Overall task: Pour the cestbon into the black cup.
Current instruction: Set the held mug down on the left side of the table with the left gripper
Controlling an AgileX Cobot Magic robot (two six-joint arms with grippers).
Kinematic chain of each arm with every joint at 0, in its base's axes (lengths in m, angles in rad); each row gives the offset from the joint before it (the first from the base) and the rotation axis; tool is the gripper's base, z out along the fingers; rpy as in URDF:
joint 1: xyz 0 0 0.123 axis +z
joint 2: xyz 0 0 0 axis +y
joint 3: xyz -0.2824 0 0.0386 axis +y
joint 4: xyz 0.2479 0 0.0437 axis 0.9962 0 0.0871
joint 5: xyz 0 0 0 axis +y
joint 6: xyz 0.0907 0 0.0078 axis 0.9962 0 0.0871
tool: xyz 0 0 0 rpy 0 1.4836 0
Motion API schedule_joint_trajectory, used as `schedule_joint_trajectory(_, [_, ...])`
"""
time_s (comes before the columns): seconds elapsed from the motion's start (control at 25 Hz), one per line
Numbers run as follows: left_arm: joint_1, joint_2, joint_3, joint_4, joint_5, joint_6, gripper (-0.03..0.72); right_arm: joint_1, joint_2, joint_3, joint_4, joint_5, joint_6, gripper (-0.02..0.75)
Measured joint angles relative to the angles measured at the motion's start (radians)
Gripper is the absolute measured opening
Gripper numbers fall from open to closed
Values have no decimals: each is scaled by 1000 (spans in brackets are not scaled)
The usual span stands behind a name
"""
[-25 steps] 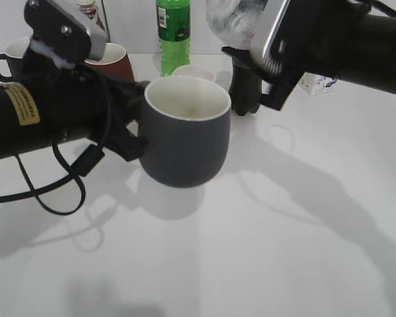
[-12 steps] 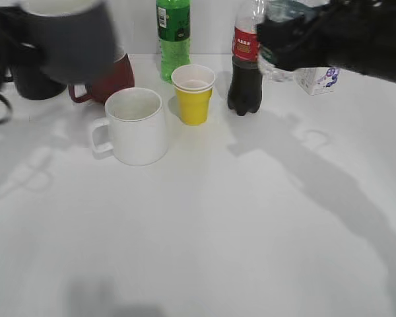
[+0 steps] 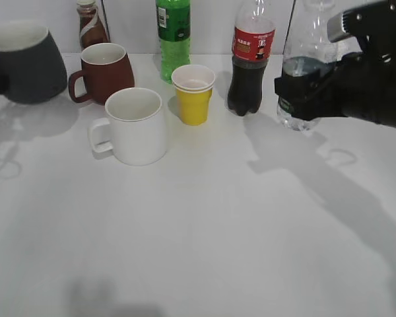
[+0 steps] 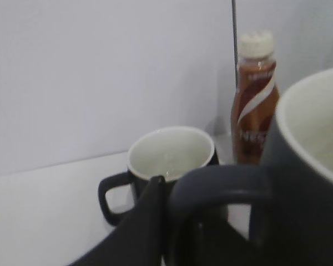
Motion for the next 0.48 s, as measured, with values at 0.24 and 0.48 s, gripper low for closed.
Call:
schedule_joint_trajectory(0.24, [34, 122, 76, 21, -173, 26, 41, 0, 0, 8, 21, -8, 0, 458])
schedule_joint_trajectory(0.48, [35, 222, 91, 76, -283, 32, 41, 0, 0, 9, 33, -12, 0, 458])
